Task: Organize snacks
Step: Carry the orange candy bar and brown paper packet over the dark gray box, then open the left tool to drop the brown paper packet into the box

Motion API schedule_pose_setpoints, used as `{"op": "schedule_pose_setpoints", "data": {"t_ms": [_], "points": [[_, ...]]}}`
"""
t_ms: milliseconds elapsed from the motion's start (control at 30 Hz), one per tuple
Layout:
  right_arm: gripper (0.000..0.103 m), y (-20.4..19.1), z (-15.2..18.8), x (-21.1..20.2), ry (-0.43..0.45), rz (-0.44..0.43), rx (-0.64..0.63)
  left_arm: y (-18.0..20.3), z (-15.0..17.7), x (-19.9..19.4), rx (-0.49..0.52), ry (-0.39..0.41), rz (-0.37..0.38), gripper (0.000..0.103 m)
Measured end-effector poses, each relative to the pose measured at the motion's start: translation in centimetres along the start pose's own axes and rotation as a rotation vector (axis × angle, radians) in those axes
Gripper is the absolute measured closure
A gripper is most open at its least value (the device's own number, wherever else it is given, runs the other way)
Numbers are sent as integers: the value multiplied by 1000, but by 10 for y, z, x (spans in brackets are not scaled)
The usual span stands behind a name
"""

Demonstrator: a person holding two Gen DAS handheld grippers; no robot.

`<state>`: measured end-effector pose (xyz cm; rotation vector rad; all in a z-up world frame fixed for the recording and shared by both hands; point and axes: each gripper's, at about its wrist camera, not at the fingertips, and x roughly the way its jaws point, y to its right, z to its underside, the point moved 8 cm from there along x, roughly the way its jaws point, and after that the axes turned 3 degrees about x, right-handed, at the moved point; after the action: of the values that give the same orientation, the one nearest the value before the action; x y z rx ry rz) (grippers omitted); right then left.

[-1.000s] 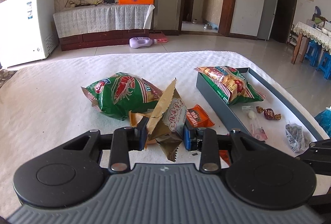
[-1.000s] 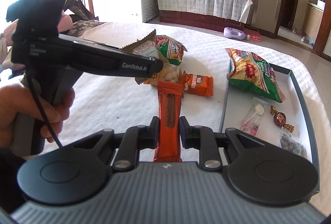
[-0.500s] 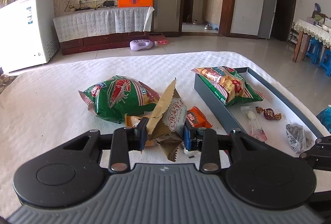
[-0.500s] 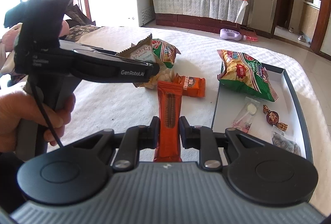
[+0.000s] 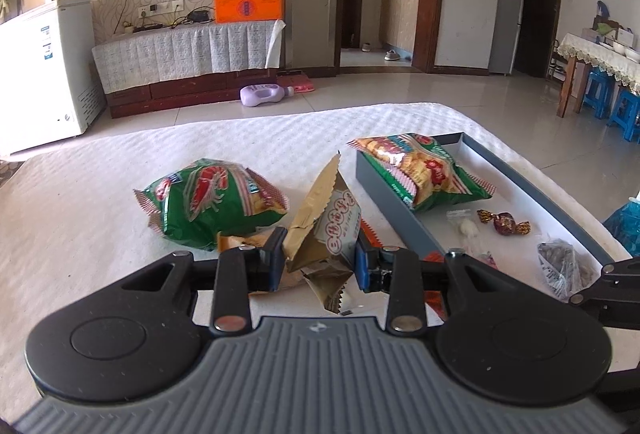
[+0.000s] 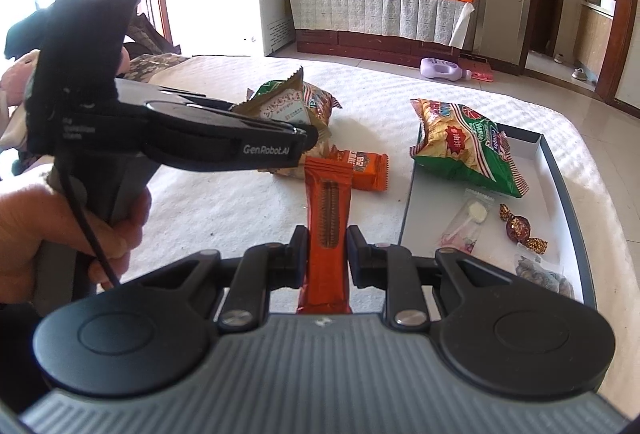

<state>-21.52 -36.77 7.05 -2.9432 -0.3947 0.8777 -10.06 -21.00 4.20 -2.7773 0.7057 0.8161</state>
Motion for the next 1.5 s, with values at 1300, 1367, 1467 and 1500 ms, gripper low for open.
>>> {"op": "schedule_pose_setpoints", "data": {"t_ms": [1300,1367,1467,1500], "points": [[79,73,17,-15,-18,119,121,96,-9,34,18,-3,157,64],[79,77,18,-14,-22,126,129,100,-9,37,18,-5,164,64],[79,83,19,-13,-27,136,143,105,-8,42,17,-9,171,64],[79,85,19,-13,-29,140,147,107,-7,44,17,-10,173,64]]}}
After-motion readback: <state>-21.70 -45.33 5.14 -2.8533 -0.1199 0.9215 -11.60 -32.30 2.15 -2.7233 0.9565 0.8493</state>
